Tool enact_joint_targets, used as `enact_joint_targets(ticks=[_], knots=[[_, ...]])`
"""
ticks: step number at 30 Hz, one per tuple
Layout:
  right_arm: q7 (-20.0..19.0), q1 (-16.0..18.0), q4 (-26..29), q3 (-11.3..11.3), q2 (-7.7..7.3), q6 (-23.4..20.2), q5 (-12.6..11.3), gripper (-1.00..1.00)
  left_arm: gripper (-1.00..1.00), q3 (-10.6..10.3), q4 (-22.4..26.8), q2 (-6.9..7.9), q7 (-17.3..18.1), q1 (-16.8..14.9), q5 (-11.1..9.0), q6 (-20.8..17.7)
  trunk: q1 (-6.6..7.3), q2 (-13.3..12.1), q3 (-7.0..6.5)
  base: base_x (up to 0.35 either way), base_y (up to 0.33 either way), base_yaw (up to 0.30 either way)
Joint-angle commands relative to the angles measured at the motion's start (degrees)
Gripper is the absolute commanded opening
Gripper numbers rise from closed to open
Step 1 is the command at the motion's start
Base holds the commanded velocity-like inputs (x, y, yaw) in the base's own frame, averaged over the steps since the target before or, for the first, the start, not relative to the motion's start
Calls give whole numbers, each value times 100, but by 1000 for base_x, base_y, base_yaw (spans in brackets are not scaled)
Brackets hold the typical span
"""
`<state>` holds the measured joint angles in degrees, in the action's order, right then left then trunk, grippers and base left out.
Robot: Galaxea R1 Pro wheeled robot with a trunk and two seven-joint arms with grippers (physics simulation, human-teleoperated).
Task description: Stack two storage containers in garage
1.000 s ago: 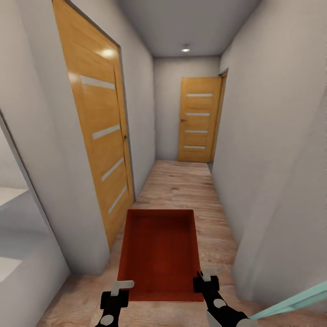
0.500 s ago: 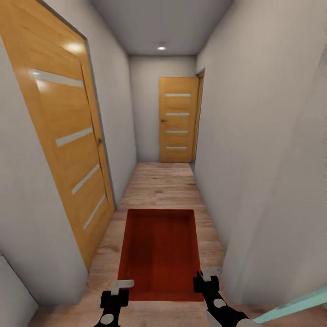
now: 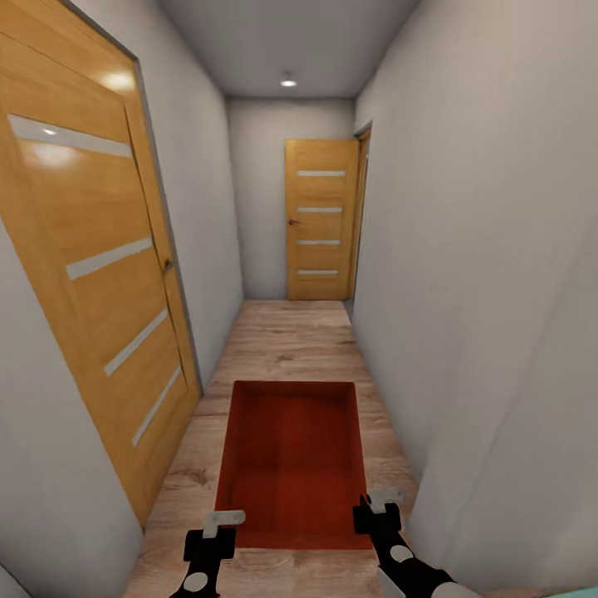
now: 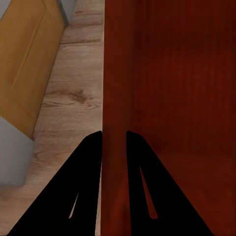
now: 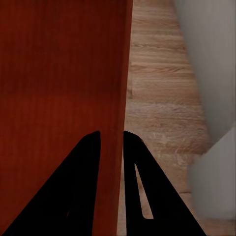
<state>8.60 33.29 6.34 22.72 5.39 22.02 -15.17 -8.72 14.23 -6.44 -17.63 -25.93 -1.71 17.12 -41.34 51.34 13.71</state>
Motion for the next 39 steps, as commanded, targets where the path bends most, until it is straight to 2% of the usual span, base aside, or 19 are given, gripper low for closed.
enact_joint_targets(ticks=[1,7,14,39], knots=[[256,2,-54,-251,-3,40,-156,-100,-100,186,133,2,-197,-9,-286,295,-4,5,8,321,0,0],[256,2,-54,-251,-3,39,-183,-100,-100,187,132,2,-197,-9,-284,292,-4,5,8,321,0,5],[256,2,-54,-251,-3,39,-158,-100,-100,184,132,2,-194,-9,-277,291,-4,5,8,321,0,153],[256,2,-54,-251,-3,39,-162,-100,-100,187,132,2,-188,-9,-276,291,-4,5,8,321,0,3]])
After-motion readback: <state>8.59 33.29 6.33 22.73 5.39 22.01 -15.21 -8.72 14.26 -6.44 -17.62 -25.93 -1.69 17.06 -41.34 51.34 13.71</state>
